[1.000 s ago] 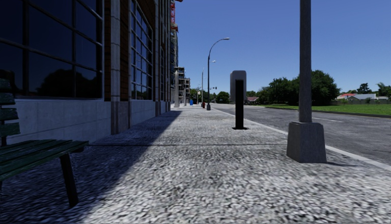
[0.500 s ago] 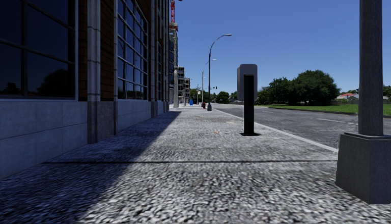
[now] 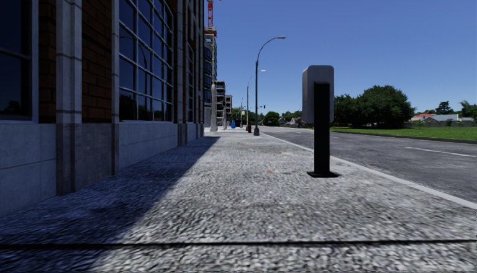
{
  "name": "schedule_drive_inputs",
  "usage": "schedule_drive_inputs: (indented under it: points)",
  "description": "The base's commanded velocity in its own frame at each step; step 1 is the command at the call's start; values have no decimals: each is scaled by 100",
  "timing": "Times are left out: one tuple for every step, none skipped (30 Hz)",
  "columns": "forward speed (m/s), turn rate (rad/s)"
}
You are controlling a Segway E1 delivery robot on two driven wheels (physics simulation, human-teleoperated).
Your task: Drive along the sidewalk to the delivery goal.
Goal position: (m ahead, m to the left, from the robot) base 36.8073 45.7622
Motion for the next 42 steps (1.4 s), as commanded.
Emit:
schedule_drive_inputs:
  points:
    - [200,0]
    - [200,0]
    - [200,0]
    - [200,0]
    - [200,0]
    - [200,0]
    - [200,0]
    - [200,0]
    - [200,0]
    - [200,0]
    - [200,0]
    - [200,0]
    - [200,0]
    - [200,0]
    - [200,0]
    - [200,0]
    - [200,0]
    - [200,0]
    - [200,0]
    - [200,0]
    - [200,0]
    - [200,0]
    - [200,0]
    - [200,0]
    - [200,0]
    - [200,0]
    - [200,0]
    - [200,0]
    - [200,0]
    - [200,0]
    - [200,0]
    - [200,0]
    - [200,0]
    - [200,0]
    - [200,0]
    - [200,0]
    - [200,0]
    - [200,0]
    - [200,0]
    - [200,0]
    - [200,0]
    - [200,0]
